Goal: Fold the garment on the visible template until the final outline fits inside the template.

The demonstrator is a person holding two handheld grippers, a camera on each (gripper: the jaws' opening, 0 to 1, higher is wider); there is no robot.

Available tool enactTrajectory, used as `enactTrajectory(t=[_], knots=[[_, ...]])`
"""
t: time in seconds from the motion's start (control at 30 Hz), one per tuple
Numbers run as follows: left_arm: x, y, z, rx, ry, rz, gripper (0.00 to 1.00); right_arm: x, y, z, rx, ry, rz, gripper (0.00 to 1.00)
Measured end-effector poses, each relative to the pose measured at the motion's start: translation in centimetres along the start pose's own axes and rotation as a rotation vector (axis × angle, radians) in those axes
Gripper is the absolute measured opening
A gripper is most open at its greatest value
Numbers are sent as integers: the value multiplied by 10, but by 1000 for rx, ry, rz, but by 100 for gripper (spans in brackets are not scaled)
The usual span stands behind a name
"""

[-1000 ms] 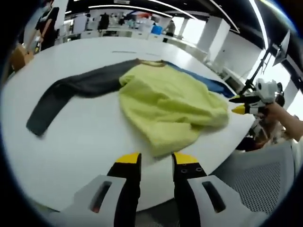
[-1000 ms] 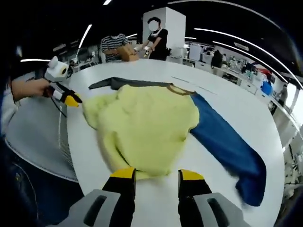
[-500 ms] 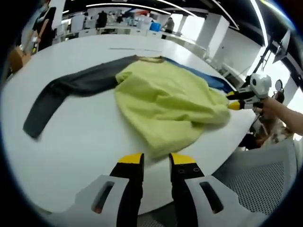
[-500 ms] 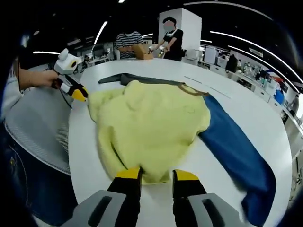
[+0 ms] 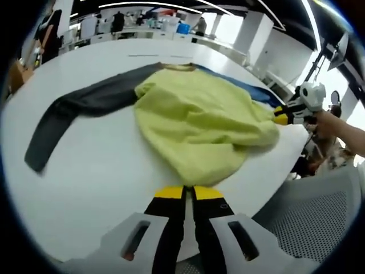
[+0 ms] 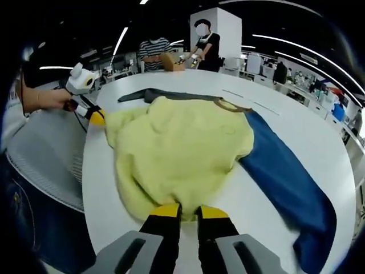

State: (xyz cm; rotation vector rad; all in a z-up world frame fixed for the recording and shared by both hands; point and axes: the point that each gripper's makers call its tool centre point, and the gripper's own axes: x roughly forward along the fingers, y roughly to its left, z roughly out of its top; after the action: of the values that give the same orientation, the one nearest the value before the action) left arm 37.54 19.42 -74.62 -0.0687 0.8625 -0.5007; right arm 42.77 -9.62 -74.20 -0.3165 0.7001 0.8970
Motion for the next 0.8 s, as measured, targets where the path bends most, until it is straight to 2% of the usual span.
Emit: enactTrajectory(t=[0.17, 0.47, 0.57, 0.8], knots=[[-1, 0, 1, -2, -5, -2, 0, -5, 3, 2, 23, -1, 2, 2], [-11, 0, 4, -17, -10, 14, 0, -19, 10, 9, 115, 4, 21, 0], [-16, 1, 6, -21, -12, 16, 0, -22, 15, 12, 171, 2, 36, 0], [-26, 6, 9, -32, -16, 25, 0, -28, 22, 14, 377, 20, 53, 0]])
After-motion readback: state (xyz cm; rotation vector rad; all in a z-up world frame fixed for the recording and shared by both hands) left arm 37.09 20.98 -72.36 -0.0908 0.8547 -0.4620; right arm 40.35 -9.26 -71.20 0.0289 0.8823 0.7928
